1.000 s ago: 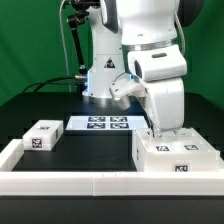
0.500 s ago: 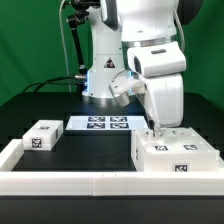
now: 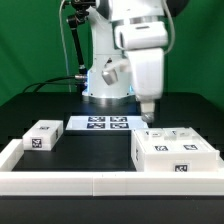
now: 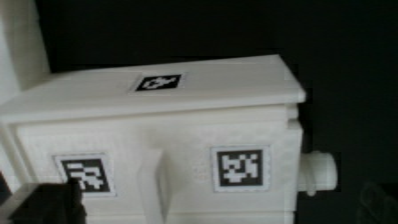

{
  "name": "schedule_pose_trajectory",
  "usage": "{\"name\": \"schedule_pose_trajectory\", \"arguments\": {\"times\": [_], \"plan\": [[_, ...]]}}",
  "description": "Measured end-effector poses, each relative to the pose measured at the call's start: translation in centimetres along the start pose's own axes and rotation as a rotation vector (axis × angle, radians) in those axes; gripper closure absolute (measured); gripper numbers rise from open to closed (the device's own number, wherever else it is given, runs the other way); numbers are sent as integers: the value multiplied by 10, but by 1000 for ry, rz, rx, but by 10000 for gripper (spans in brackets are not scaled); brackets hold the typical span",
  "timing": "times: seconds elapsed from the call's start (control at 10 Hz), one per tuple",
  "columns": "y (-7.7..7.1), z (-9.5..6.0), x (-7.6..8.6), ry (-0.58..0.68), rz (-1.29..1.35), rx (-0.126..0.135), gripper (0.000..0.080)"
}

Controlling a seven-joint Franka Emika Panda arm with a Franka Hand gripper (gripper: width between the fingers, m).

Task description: Assemble cabinet

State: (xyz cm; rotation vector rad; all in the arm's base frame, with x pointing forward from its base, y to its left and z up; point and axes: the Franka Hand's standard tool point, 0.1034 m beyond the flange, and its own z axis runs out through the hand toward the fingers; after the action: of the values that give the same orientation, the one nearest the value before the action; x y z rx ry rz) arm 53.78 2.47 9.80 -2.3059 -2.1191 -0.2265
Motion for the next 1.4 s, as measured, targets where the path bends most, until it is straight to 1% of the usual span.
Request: {"name": "schedule_pose_trajectory", "arguments": {"times": [0.1,0.2,0.3,0.4,0.5,0.6,0.8,0.9,1.0,1.1,1.4], "plan": [[-13,-3,-6,-6,69,-14,6],[-22,-2,-7,-7,109,-21,6],[-30,0,-6,3,137,-57,2],[-44,7,-6,6,137,-51,2],[-47,11,-7,6,149,-39,2],[-44,9,-7,7,168,-46,2],[-45,9,-7,7,193,-44,2],[-44,9,-8,16,311,-52,2],[-45,8,-15,48,509,-104,2],[-52,10,-17,58,631,-108,2],[-59,12,-6,97,967,-116,2]]}}
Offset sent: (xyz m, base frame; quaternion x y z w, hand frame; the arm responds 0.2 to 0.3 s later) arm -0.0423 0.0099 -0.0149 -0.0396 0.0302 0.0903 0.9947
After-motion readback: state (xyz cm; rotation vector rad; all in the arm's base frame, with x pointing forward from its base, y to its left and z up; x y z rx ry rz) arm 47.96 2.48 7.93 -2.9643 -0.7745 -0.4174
